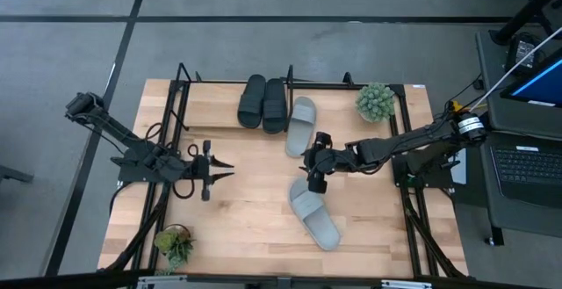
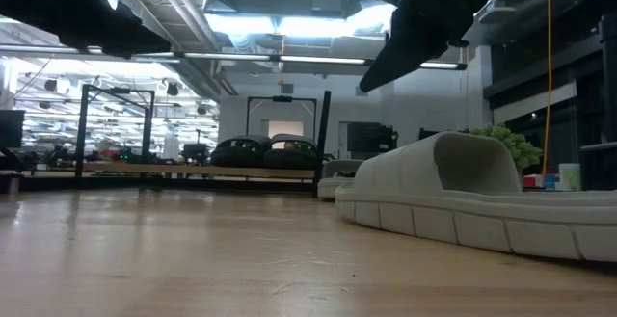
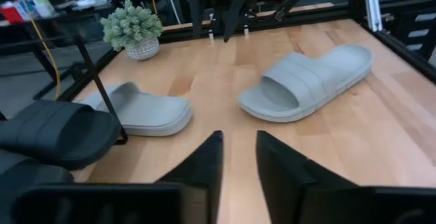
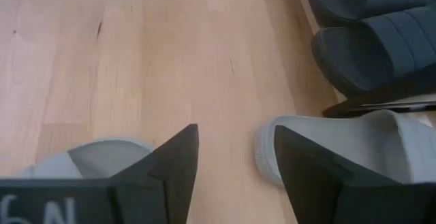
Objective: Pick and place slides into the shelf
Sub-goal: Put the top gray slides on the shelf
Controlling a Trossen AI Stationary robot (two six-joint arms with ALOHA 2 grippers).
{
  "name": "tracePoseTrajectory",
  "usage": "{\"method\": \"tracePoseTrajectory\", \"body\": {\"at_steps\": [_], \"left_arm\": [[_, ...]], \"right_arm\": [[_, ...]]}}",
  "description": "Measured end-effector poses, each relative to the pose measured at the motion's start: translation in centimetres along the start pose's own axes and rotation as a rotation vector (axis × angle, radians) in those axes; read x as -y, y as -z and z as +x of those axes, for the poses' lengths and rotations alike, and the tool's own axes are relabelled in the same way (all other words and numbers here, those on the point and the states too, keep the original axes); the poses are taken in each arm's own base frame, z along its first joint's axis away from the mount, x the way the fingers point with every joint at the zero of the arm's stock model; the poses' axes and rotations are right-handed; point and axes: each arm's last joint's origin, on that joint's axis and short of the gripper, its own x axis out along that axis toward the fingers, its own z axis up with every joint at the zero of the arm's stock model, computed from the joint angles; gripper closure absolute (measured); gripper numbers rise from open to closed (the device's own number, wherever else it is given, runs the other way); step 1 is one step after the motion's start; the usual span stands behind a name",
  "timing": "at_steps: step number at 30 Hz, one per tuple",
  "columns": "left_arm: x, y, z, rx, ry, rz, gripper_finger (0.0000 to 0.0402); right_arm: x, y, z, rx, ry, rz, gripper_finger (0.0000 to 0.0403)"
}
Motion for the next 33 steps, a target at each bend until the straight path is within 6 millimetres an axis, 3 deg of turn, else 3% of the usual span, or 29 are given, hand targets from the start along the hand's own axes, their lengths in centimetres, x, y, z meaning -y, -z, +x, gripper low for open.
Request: {"method": "tracePoseTrajectory", "body": {"at_steps": [5, 9, 13, 25, 33], "left_arm": [[-0.3, 0.0, 0.2, -0.004, -0.023, 0.052, 0.0259], [-0.6, 0.0, 0.3, -0.007, -0.038, 0.048, 0.0237], [-0.7, 0.0, 0.4, -0.009, -0.047, 0.046, 0.0233], [-0.7, 0.1, 0.4, -0.022, -0.046, 0.055, 0.0233], [-0.7, 0.1, 0.4, -0.022, -0.046, 0.054, 0.0233]], "right_arm": [[0.4, -0.1, 0.1, 0.002, 0.008, 0.027, 0.021], [1.4, -0.1, 0.4, -0.006, 0.033, 0.046, 0.021], [2.3, 0.2, 1.4, -0.048, 0.02, 0.058, 0.021], [2.4, 3.6, 7.0, -0.263, 0.014, -0.085, 0.021], [3.3, 4.3, 8.3, -0.296, 0.081, -0.105, 0.021]]}}
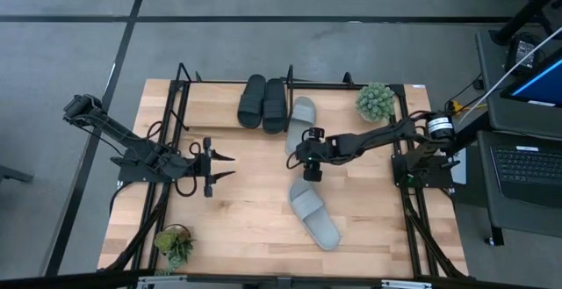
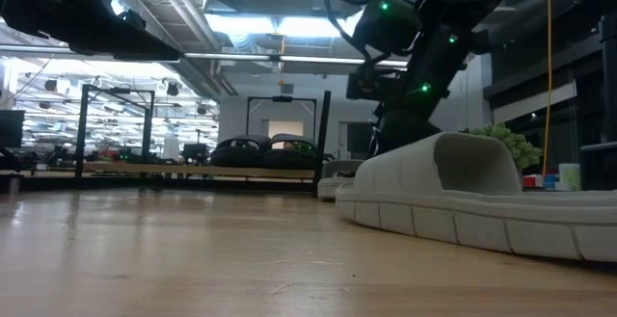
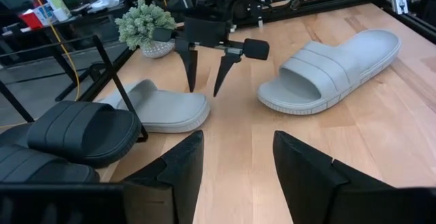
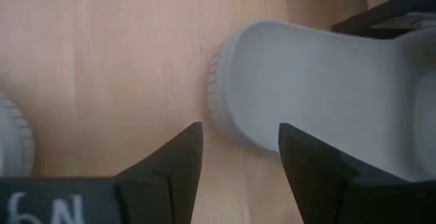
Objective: Pick and place slides into the shelf
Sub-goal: Put the top gray slides on the shelf
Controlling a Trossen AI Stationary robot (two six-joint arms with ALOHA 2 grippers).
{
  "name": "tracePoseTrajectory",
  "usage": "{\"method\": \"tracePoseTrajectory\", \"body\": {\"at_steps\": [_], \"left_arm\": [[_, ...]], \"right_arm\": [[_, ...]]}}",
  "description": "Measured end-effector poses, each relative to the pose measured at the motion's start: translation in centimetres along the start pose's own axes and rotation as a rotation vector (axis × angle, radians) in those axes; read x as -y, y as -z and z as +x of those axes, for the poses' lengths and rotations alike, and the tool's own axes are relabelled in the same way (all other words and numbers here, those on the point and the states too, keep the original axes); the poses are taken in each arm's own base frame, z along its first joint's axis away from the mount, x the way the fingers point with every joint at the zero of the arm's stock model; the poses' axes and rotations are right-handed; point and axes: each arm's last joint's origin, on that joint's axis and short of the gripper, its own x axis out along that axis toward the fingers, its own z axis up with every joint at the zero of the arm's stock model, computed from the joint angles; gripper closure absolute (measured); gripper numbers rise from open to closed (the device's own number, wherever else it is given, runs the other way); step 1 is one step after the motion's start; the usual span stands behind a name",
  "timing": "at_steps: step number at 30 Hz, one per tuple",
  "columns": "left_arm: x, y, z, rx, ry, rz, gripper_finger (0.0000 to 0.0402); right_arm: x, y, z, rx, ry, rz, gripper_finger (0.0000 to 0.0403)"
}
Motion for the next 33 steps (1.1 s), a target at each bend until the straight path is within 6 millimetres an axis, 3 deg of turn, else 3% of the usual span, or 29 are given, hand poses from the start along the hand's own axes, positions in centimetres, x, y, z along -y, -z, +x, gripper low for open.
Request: {"method": "tracePoseTrajectory", "body": {"at_steps": [9, 14, 25, 33], "left_arm": [[0.0, 0.0, 0.0, 0.0, 0.0, -0.008, 0.0233], [0.0, 0.0, 0.0, 0.0, 0.0, -0.007, 0.0233], [0.0, 0.0, 0.0, 0.0, 0.0, 0.001, 0.0233], [0.0, 0.0, 0.0, 0.0, -0.002, 0.002, 0.0233]], "right_arm": [[0.7, -0.7, -1.6, 0.065, 0.019, -0.022, 0.021], [2.4, -1.0, -2.6, 0.076, 0.214, -0.035, 0.021], [8.4, 0.2, -1.1, -0.005, 0.273, 0.039, 0.021], [9.9, 0.5, -0.5, 0.015, 0.176, 0.087, 0.0242]]}}
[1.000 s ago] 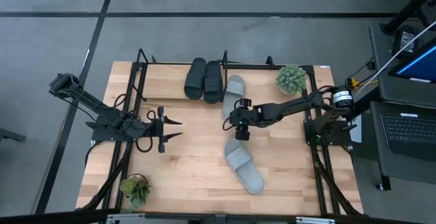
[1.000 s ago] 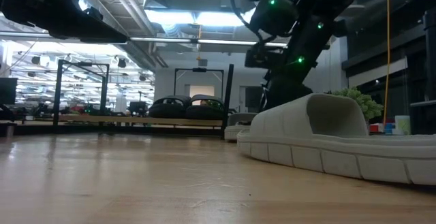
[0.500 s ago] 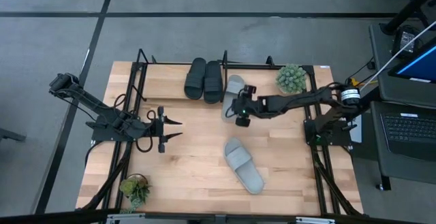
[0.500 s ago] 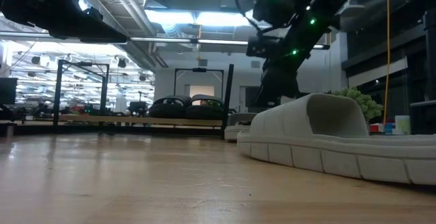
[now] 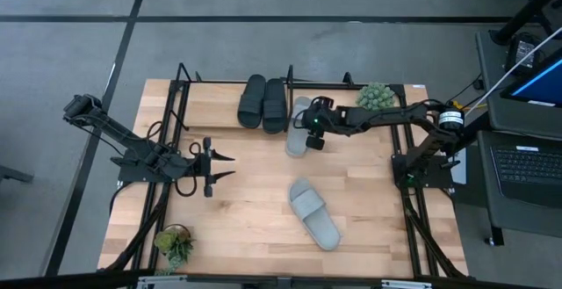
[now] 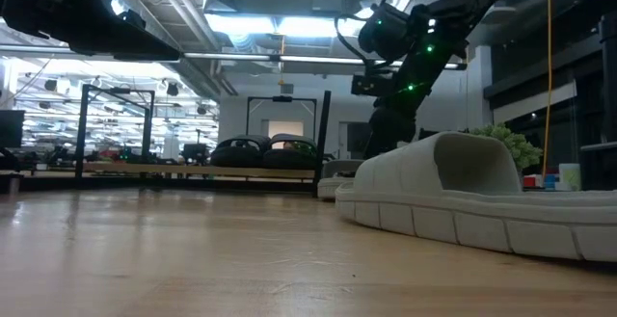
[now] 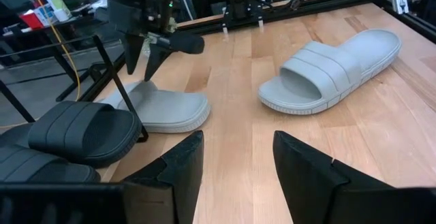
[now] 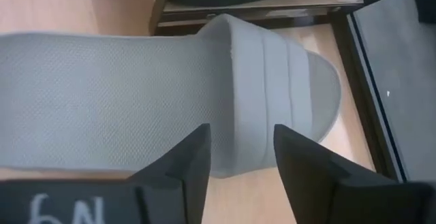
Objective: Pick and place slides into the shelf
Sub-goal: Put the top gray slides on the shelf
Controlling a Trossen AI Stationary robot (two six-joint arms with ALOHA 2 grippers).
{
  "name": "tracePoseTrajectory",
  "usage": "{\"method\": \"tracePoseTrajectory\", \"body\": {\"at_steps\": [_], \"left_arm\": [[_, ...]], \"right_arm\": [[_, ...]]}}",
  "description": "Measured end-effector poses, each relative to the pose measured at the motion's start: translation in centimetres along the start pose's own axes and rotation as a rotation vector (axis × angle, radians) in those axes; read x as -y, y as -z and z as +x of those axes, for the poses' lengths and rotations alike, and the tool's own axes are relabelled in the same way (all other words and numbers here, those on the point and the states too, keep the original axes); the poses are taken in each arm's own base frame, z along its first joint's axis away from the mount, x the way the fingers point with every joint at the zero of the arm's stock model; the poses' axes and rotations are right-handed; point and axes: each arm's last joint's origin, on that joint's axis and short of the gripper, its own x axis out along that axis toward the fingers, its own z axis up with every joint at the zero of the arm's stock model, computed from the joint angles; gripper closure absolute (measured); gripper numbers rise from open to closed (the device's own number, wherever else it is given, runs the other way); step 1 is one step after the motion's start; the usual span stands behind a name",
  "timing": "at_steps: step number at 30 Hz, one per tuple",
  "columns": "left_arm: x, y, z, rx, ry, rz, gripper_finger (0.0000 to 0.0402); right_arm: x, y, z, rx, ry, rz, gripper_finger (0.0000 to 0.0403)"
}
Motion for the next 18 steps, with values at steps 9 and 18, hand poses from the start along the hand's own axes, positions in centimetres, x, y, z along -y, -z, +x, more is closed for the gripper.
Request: {"method": "tracePoseTrajectory", "body": {"at_steps": [9, 18], "left_arm": [[0.0, 0.0, 0.0, 0.0, -0.002, 0.027, 0.0233], [0.0, 0.0, 0.0, 0.001, -0.003, 0.026, 0.0233]], "right_arm": [[-0.2, 0.3, 0.4, -0.028, -0.005, -0.005, 0.0248], [-0.4, 0.7, 1.6, -0.074, 0.1, -0.015, 0.0249]]}}
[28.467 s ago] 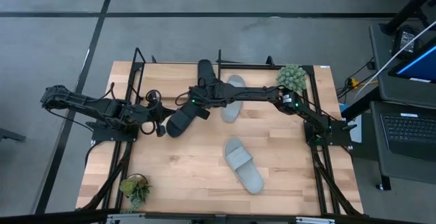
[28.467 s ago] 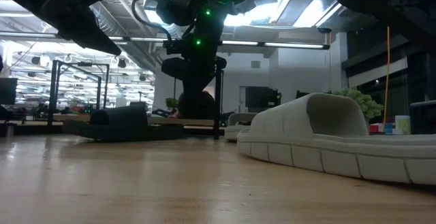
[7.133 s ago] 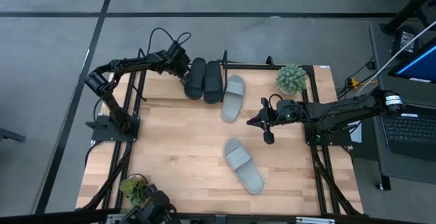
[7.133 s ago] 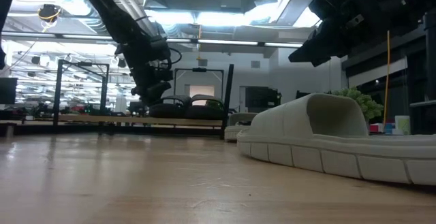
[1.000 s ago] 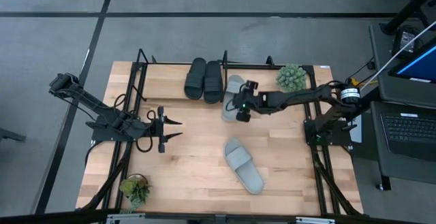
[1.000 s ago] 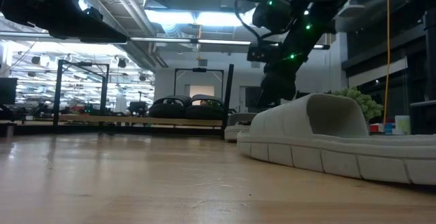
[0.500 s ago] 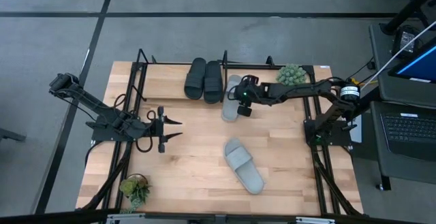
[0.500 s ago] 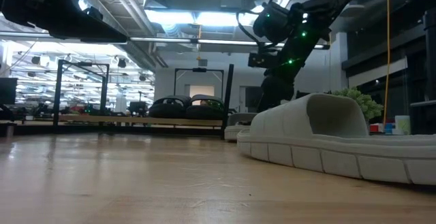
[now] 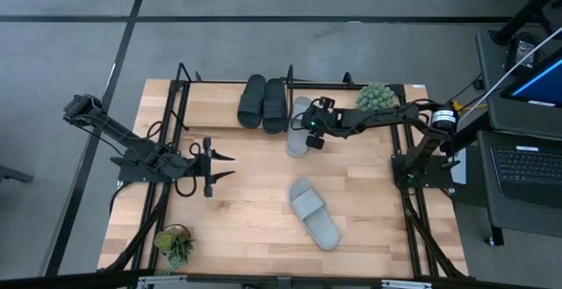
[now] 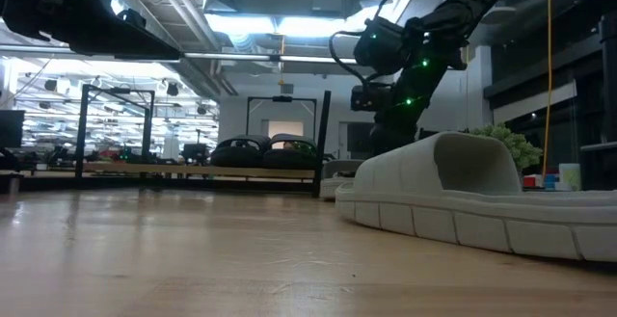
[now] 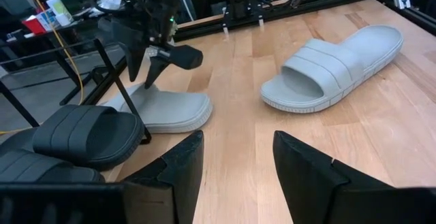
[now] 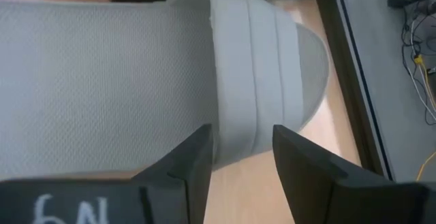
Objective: Pick and place slides into the shelf
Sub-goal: Put the top gray slides on the shelf
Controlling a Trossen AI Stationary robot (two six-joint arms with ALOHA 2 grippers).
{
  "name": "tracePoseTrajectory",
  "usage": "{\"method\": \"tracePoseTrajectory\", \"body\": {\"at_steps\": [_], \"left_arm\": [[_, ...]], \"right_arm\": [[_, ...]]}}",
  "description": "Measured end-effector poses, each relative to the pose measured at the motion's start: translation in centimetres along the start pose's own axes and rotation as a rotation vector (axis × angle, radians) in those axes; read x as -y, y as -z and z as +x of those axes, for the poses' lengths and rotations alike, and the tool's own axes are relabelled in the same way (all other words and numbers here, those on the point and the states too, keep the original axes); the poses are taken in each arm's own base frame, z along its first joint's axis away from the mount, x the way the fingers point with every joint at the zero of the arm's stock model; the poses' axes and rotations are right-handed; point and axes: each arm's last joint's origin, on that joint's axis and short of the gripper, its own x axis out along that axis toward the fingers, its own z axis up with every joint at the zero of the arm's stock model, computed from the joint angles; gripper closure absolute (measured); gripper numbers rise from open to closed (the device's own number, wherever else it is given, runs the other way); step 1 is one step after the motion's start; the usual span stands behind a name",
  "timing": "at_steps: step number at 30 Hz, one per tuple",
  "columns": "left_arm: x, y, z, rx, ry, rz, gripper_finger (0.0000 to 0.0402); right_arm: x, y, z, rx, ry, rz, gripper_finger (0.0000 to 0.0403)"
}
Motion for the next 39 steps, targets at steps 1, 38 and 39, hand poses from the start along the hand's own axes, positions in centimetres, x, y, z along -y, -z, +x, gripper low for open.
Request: {"method": "tracePoseTrajectory", "body": {"at_steps": [1, 38, 39], "left_arm": [[0.0, 0.0, 0.0, 0.0, 0.0, 0.0, 0.0233], [0.0, 0.0, 0.0, 0.0, -0.007, -0.002, 0.0233], [0.0, 0.0, 0.0, 0.0, -0.006, -0.001, 0.0233]], "right_arm": [[0.0, 0.0, 0.0, 0.005, 0.001, 0.002, 0.0249], [1.3, 0.5, -2.7, -0.036, 0.019, 0.117, 0.0401], [1.5, 0.6, -3.0, -0.041, 0.028, 0.118, 0.0401]]}}
